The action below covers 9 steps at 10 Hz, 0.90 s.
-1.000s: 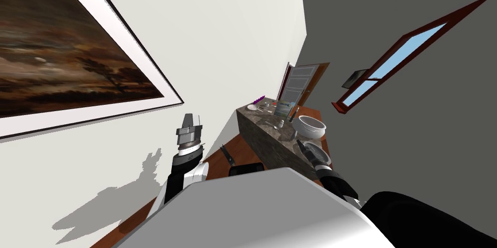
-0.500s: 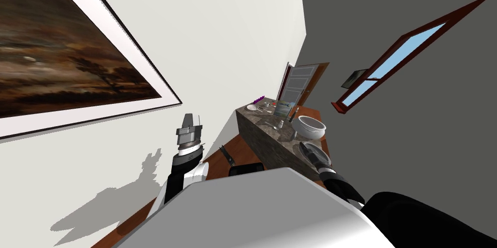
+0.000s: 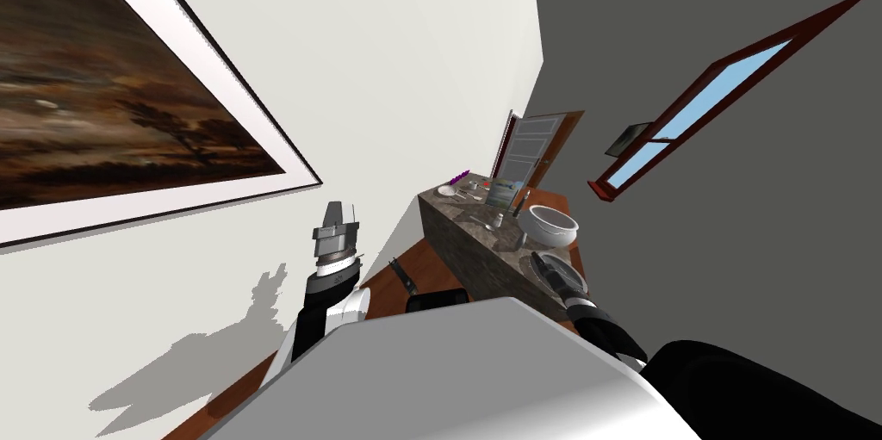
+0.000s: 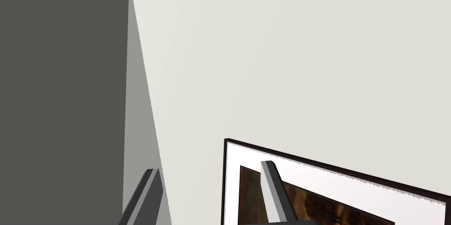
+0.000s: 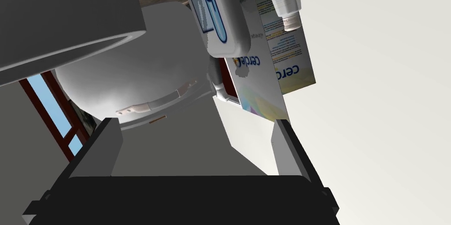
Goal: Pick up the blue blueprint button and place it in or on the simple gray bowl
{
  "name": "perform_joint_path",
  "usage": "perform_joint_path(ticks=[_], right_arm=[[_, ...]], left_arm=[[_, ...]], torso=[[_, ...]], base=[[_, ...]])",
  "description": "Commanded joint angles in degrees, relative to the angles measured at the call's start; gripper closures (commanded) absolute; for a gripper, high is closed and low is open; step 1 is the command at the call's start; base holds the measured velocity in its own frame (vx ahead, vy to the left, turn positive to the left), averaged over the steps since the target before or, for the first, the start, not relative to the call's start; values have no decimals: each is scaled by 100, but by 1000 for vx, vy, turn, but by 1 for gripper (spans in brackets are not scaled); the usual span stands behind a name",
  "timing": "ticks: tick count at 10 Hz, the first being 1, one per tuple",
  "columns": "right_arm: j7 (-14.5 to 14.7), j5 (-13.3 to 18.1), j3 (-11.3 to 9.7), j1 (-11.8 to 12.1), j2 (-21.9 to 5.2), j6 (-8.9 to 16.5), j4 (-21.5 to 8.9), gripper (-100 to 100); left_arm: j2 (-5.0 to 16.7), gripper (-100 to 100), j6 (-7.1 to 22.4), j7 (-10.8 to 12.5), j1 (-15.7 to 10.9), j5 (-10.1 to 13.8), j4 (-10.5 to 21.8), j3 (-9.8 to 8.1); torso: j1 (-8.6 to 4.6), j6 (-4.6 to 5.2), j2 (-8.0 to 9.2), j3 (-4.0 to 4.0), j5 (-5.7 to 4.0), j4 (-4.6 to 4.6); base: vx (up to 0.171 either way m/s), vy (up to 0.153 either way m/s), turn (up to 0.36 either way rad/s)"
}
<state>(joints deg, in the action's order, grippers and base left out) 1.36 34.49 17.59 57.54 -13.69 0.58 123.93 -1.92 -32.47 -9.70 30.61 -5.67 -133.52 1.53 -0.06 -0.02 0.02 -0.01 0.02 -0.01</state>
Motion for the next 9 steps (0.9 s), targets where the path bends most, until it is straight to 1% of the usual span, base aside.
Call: perform_joint_path(ticks=[1, 2, 9], right_arm=[[-10, -36, 65, 167, -53, 140, -31, -100], [-13, -47, 83, 212, -67, 179, -41, -100], [-13, -47, 83, 212, -67, 179, -41, -100]], left_arm=[[0, 0, 0, 0, 0, 0, 0, 0], [0, 0, 0, 0, 0, 0, 0, 0], [0, 0, 0, 0, 0, 0, 0, 0]], torso=[[0, 0, 0, 0, 0, 0], [-7, 0, -2, -1, -1, 0], [-2, 0, -1, -1, 0, 0]], base=[[4, -9, 46], [22, -28, 24], [5, -5, -2]])
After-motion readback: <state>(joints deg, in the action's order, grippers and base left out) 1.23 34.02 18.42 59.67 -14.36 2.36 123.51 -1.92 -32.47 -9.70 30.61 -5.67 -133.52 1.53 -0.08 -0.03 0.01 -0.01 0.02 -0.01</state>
